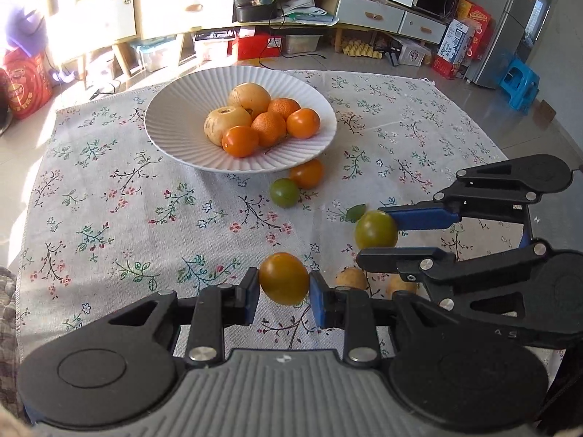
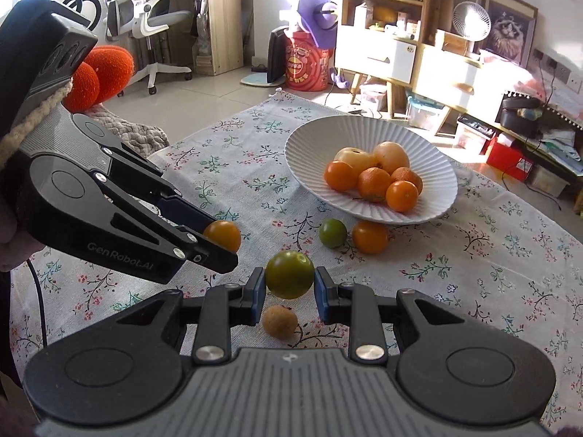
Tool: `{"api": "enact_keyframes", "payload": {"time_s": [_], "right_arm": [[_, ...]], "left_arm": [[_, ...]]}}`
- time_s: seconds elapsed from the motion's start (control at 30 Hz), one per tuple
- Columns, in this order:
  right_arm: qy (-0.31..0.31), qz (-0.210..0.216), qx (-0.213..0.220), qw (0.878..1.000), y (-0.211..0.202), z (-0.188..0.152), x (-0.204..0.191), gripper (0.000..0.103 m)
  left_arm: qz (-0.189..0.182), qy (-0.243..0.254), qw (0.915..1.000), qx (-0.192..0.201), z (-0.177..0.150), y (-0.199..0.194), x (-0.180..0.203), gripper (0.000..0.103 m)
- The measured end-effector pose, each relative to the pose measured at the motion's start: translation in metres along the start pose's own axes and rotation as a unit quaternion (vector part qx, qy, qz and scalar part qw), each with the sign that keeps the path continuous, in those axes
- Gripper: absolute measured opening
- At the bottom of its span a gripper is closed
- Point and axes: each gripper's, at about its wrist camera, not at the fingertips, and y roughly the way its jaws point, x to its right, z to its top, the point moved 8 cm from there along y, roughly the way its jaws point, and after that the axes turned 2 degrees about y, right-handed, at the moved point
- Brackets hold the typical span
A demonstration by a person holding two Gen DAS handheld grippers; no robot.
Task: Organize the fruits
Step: 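Carry the green tomato with the right tool while the left tool carries its tomato to the plate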
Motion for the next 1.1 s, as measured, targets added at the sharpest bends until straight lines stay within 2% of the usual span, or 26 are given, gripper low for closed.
{"api": "enact_keyframes", "payload": {"time_s": [0.5,0.7,0.87,1.1], "right_arm": [[0.043,-0.04,0.022,0.998,0.024,0.031,0.044,0.025],[0.073,-0.035,0.021,0.996,0.04,0.036,0.054,0.025],[0.089,-0.034,0.017,0.995,0.051,0.038,0.06,0.025],[0.097,-0.031,0.014,0.995,0.06,0.038,0.064,0.025]], "left_arm": [[0.028,-0.047,0.9978,0.036,0.051,0.005,-0.017,0.028],[0.042,-0.067,0.9958,0.045,0.073,0.012,-0.031,0.028],[0.042,-0.094,0.9938,0.042,0.092,0.028,-0.052,0.028],[0.033,-0.13,0.9893,0.057,0.123,0.047,-0.073,0.028]]}}
